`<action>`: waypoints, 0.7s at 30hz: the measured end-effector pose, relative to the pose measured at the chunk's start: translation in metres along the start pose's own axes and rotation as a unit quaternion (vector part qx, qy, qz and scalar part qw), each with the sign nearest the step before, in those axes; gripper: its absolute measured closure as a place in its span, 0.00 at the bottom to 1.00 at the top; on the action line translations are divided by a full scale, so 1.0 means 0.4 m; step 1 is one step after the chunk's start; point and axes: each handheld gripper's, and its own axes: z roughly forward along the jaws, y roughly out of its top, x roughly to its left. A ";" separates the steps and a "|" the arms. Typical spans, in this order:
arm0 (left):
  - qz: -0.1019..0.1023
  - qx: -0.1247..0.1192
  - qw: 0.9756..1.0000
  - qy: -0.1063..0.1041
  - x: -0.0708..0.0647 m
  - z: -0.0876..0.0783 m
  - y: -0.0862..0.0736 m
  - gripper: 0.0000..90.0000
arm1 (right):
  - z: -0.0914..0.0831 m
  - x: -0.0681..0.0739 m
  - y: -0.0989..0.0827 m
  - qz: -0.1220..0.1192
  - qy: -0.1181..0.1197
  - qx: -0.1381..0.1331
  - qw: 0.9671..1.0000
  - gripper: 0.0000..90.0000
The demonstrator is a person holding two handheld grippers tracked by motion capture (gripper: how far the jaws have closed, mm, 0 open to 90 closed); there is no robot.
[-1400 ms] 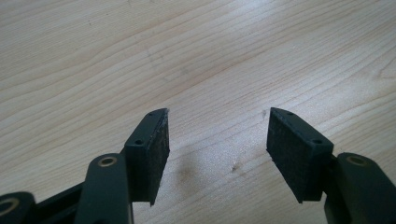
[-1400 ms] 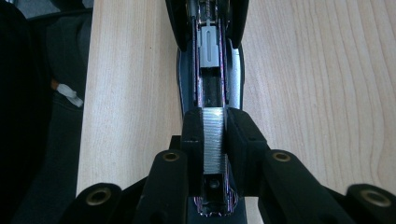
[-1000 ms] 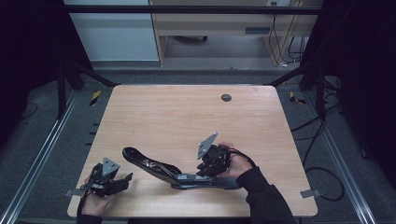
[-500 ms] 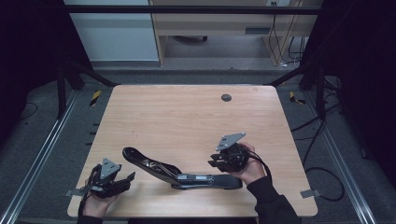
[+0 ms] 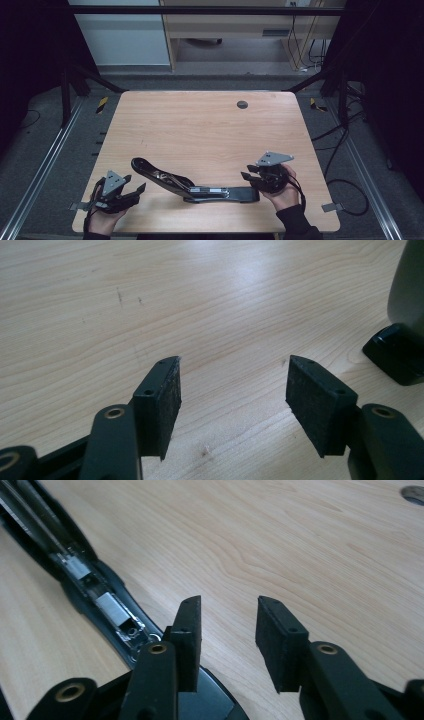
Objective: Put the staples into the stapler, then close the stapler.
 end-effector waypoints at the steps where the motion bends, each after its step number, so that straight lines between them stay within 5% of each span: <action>1: -0.002 -0.003 1.000 0.000 0.000 -0.001 0.001 0.43 | -0.002 -0.003 -0.008 0.006 -0.003 -0.005 1.000 0.70; 11: -0.011 -0.024 1.000 -0.002 -0.003 -0.017 0.004 0.42 | -0.028 -0.024 -0.079 0.038 -0.035 -0.015 0.999 0.69; 21: -0.022 -0.044 0.999 -0.004 0.000 -0.035 0.007 0.39 | -0.050 -0.027 -0.149 0.061 -0.042 -0.007 0.997 0.69</action>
